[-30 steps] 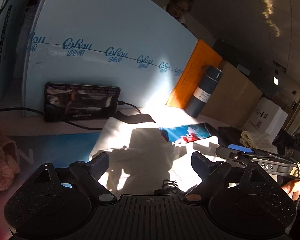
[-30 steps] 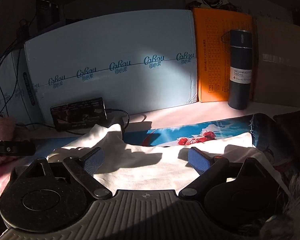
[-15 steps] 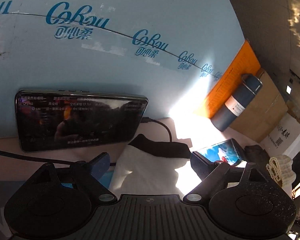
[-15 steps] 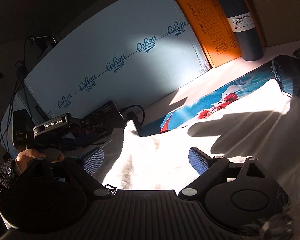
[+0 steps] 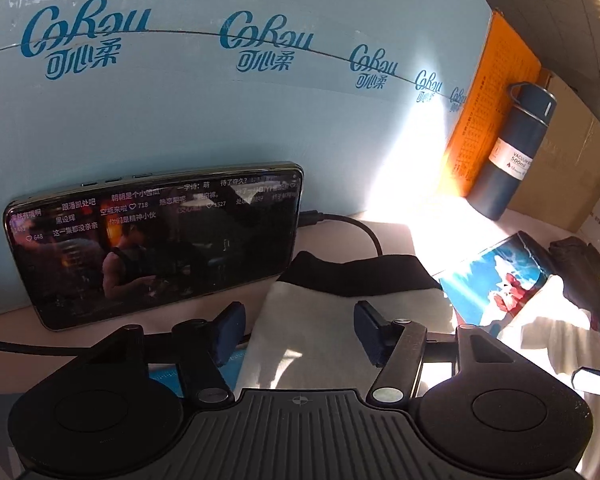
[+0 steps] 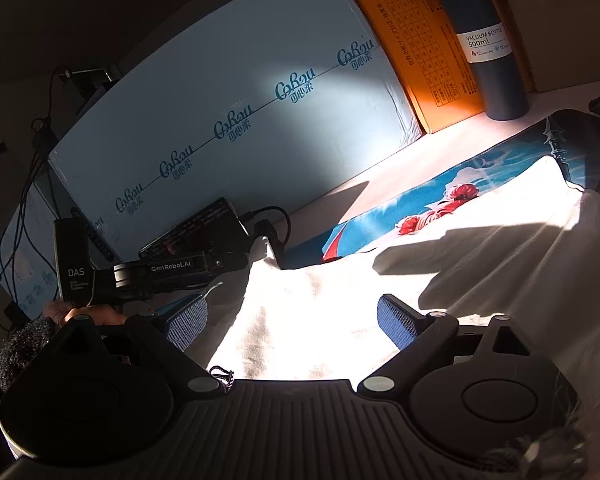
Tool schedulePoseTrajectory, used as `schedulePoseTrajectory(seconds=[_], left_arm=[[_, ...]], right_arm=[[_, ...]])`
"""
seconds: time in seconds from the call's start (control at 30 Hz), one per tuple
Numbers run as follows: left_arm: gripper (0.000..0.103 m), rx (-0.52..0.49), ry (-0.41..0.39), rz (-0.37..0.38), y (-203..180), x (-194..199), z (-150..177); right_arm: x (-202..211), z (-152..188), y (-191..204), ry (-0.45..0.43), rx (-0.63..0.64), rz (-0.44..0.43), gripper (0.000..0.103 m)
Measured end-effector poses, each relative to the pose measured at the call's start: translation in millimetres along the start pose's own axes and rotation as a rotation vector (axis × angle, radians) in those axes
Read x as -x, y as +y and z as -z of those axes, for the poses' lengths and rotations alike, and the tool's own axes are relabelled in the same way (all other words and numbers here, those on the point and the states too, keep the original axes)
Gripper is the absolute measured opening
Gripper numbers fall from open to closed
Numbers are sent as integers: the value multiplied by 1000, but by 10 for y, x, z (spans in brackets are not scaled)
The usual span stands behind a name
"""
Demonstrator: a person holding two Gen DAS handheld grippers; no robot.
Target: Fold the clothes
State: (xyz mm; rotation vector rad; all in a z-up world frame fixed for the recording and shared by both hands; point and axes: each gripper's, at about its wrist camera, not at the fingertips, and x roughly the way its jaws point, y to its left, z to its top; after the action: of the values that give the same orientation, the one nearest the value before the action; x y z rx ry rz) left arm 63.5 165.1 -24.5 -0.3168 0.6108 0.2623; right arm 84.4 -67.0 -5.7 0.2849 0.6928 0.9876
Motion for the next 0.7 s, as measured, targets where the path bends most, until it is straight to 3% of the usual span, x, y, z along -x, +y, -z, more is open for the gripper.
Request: schedulePoseTrajectory(seconds=[0.03, 0.1, 0.17, 0.47, 0.6, 0.7], left_arm=[[39, -13, 1, -8, -20, -4, 3], [13, -25, -11, 1, -33, 17, 5], [1, -43, -41, 33, -46, 89, 17], [0, -179, -199, 180, -389, 752, 179], [0, -277, -212, 250, -578, 1023, 342], [1, -370, -174, 248, -719, 1073, 513]], right_arm=[[-4, 1, -2, 2, -1, 2, 92], [-9, 3, -8, 5, -4, 6, 92], [-9, 1, -19, 5, -11, 8, 92], [15, -34, -173, 4, -118, -8, 92], [42, -53, -258, -6, -173, -12, 92], [43, -55, -310, -4, -208, -9, 92]])
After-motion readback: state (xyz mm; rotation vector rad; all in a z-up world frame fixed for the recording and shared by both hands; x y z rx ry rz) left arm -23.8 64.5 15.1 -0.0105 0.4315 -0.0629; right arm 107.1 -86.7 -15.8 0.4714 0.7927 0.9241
